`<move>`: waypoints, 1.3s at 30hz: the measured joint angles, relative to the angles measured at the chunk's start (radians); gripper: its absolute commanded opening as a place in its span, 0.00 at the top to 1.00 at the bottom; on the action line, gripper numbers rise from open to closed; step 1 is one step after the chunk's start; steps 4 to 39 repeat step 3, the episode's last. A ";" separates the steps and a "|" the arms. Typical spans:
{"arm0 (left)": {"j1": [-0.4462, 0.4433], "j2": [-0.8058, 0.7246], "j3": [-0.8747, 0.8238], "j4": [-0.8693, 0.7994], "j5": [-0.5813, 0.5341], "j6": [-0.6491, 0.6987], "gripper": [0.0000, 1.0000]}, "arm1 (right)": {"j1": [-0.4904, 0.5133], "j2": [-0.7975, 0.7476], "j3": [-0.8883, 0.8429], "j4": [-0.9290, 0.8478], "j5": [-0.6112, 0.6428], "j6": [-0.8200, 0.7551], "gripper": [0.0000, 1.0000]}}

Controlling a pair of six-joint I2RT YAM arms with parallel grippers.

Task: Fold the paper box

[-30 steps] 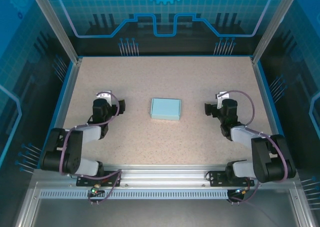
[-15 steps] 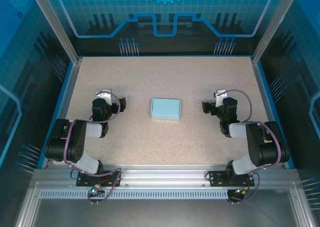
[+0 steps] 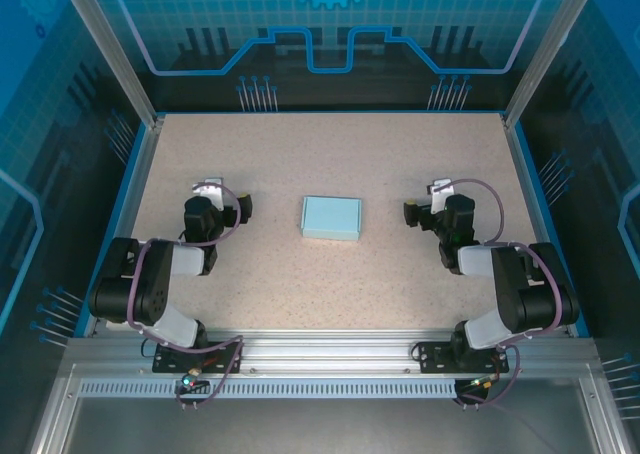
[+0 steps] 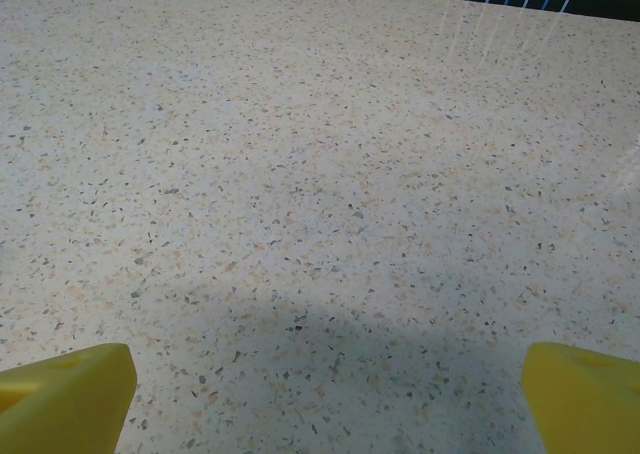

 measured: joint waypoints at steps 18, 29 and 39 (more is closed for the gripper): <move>0.000 0.000 0.000 0.000 0.000 0.000 0.01 | 0.000 0.000 0.000 0.000 0.000 0.000 0.00; 0.000 0.000 0.000 0.000 0.000 0.000 0.01 | 0.000 0.000 0.000 0.000 0.000 0.000 0.00; 0.000 0.000 0.000 0.000 0.000 0.000 0.01 | 0.000 0.000 0.000 0.000 0.000 0.000 0.00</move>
